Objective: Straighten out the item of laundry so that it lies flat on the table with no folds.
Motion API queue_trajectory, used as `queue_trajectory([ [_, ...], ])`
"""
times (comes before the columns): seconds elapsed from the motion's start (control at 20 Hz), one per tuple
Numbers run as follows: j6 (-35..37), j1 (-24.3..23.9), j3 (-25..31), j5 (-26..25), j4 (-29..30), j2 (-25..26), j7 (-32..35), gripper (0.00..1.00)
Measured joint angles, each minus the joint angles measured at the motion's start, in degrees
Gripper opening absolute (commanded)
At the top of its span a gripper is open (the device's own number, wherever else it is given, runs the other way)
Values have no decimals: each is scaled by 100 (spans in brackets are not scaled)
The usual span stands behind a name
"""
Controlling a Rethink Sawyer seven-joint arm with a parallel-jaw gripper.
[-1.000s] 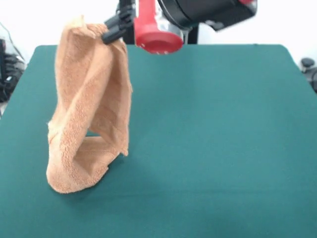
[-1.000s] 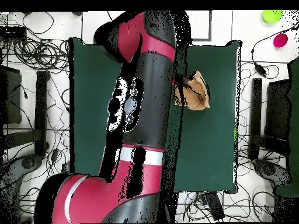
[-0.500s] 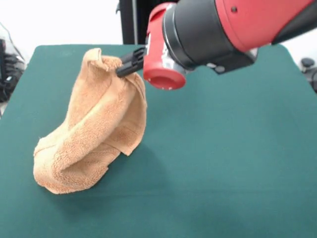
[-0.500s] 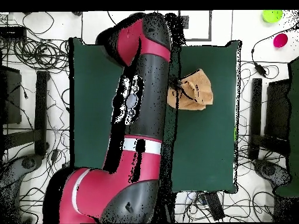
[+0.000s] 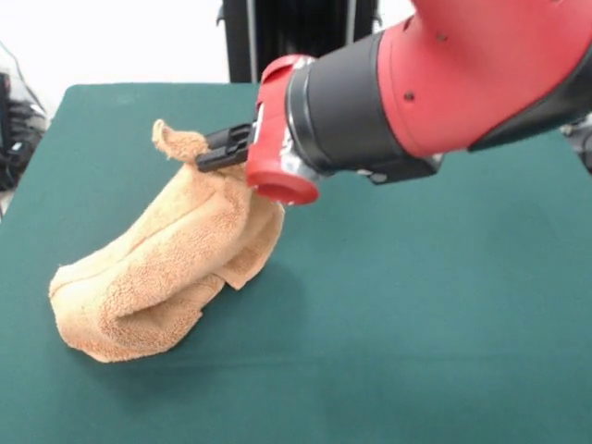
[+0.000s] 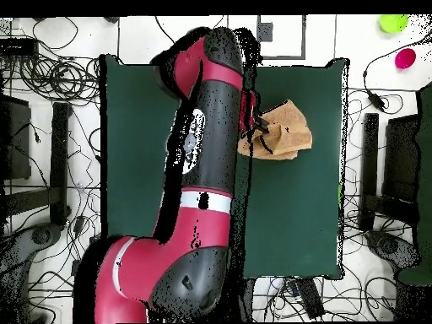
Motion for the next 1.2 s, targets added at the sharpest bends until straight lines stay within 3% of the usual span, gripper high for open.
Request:
queue_trajectory([
  [0.55,-217,-524,-178,-272,-300,367,81,0],
  [1.2,-1495,-1411,-208,-644,-341,191,60,0],
])
